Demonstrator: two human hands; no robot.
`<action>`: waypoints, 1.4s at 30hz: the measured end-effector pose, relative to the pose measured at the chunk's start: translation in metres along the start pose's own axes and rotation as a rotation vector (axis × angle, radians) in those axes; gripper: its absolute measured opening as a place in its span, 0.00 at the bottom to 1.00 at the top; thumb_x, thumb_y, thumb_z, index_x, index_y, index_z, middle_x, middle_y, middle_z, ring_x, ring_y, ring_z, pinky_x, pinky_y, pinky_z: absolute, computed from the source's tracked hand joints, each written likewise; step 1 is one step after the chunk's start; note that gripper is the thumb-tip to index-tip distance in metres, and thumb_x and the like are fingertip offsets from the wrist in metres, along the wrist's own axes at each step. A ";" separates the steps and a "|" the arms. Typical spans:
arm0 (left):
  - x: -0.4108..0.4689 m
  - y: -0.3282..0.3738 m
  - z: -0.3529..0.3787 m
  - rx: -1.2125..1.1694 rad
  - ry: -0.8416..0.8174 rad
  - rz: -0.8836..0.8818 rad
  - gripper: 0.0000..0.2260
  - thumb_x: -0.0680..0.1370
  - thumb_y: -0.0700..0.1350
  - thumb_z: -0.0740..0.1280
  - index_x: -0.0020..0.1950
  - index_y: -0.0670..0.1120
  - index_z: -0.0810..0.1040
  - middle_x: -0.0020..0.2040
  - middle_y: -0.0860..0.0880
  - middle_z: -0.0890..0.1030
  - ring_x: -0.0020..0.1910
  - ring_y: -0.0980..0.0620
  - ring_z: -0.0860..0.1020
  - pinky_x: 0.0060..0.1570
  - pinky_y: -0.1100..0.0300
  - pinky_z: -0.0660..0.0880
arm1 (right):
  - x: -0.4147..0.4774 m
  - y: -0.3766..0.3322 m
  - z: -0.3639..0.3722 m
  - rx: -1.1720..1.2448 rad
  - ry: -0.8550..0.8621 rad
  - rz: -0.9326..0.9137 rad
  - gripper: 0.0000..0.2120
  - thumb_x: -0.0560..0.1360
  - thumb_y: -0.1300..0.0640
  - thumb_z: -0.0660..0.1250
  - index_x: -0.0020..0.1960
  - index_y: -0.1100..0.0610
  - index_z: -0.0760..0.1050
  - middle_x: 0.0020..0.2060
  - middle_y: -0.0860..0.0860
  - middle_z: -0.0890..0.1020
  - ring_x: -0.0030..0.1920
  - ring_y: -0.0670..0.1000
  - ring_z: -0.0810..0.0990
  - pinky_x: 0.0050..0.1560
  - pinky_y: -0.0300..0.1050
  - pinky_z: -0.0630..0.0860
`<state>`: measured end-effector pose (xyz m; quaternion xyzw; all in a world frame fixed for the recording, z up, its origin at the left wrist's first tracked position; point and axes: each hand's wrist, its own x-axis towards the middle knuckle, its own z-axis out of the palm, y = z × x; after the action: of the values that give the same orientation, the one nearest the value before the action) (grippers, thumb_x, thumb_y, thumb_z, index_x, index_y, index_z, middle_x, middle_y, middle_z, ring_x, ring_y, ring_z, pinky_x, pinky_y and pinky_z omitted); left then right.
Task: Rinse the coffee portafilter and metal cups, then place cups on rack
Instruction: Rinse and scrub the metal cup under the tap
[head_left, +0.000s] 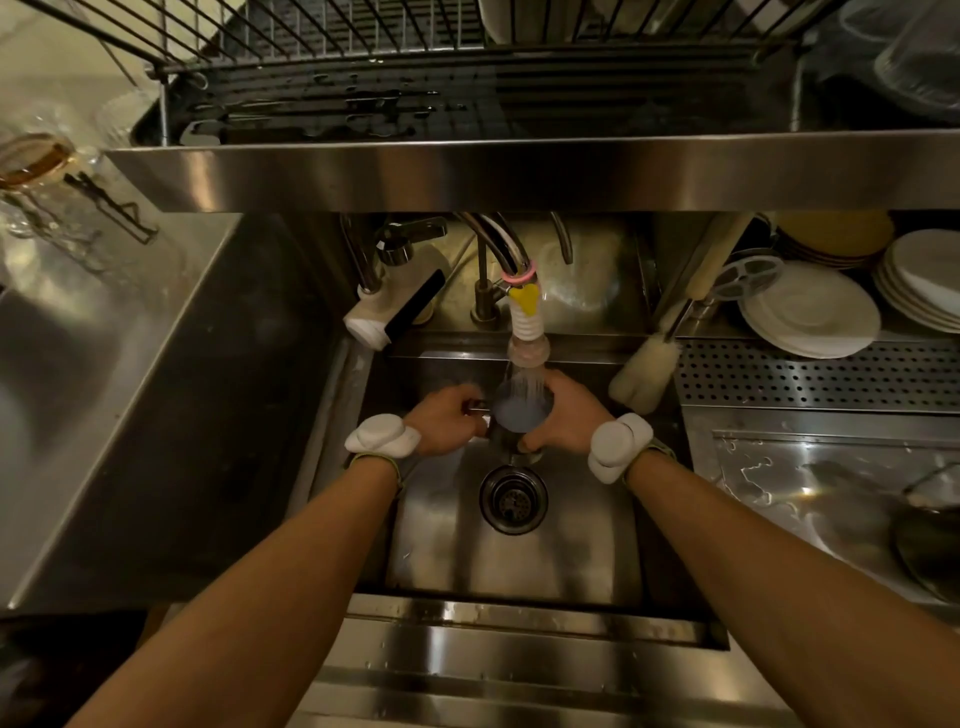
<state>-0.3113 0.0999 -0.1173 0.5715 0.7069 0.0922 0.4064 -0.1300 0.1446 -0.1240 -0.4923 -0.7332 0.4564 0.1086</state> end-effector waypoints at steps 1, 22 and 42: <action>-0.002 0.003 -0.001 -0.047 0.004 0.015 0.05 0.74 0.44 0.68 0.49 0.47 0.78 0.47 0.45 0.81 0.51 0.45 0.79 0.51 0.57 0.73 | -0.002 0.001 -0.002 0.016 -0.019 -0.006 0.41 0.56 0.62 0.80 0.66 0.56 0.68 0.61 0.54 0.74 0.59 0.55 0.74 0.54 0.45 0.74; -0.010 0.009 -0.003 0.666 0.236 0.216 0.08 0.77 0.53 0.62 0.42 0.51 0.74 0.45 0.46 0.82 0.49 0.43 0.79 0.54 0.51 0.60 | -0.028 0.022 -0.014 -0.010 -0.048 0.143 0.36 0.63 0.56 0.78 0.68 0.58 0.67 0.59 0.56 0.76 0.57 0.53 0.76 0.56 0.43 0.73; -0.019 0.022 -0.002 -0.017 0.135 -0.103 0.12 0.78 0.41 0.62 0.55 0.37 0.80 0.57 0.38 0.80 0.58 0.39 0.77 0.48 0.59 0.72 | -0.033 0.020 -0.015 0.000 -0.033 0.149 0.43 0.62 0.56 0.79 0.72 0.54 0.62 0.62 0.56 0.75 0.59 0.54 0.76 0.56 0.44 0.73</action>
<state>-0.2958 0.0912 -0.0937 0.5232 0.7606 0.1155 0.3667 -0.0924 0.1283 -0.1214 -0.5378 -0.6963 0.4712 0.0623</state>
